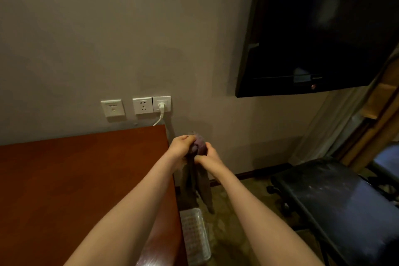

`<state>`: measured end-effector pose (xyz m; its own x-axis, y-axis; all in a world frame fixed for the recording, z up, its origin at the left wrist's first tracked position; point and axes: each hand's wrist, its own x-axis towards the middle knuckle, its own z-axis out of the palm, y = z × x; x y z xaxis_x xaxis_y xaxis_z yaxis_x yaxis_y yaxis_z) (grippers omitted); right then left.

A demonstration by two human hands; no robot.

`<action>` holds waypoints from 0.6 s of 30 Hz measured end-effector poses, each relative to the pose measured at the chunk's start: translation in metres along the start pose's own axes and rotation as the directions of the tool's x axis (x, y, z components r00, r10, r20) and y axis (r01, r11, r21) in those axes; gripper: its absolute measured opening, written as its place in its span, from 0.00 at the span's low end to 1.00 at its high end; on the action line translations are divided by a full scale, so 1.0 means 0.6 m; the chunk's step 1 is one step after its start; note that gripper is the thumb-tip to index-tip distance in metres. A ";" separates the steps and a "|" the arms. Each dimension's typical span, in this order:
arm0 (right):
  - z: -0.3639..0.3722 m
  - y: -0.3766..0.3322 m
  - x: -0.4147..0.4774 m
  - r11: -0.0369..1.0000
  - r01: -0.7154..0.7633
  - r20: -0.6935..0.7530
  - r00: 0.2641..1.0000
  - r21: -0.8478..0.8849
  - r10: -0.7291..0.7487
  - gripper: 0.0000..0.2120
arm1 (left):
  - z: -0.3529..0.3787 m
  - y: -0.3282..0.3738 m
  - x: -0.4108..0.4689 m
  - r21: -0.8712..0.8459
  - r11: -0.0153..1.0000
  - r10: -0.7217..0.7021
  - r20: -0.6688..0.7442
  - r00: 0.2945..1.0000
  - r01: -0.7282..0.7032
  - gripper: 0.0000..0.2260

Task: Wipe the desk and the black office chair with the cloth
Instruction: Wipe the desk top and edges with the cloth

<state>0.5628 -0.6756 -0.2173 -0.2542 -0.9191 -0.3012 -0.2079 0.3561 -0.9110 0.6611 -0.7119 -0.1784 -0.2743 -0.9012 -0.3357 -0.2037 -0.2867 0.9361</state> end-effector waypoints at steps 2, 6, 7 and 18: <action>0.011 -0.006 0.003 0.999 0.026 -0.054 0.998 -0.025 -0.027 0.24 | 0.001 0.000 -0.001 -0.017 1.000 0.020 -0.034 0.999 -0.021 0.11; 0.001 -0.018 0.002 0.995 0.097 0.017 0.995 -0.013 -0.097 0.26 | -0.008 0.009 0.008 -0.019 0.998 0.051 -0.108 0.993 -0.053 0.11; -0.008 -0.024 0.000 0.993 0.117 0.042 0.992 0.010 -0.117 0.27 | -0.009 0.017 0.007 -0.048 0.997 0.062 -0.107 0.992 -0.068 0.12; -0.136 -0.023 -0.006 0.997 0.028 -0.076 0.997 0.070 -0.022 0.32 | 0.031 0.078 0.002 -0.263 0.965 0.034 0.133 0.990 0.002 0.15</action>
<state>0.4898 -0.6635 -0.1805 -0.3207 -0.9112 -0.2585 -0.1480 0.3178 -0.9365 0.6336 -0.7203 -0.1368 -0.4038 -0.8592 -0.3142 0.0500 -0.3637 0.9302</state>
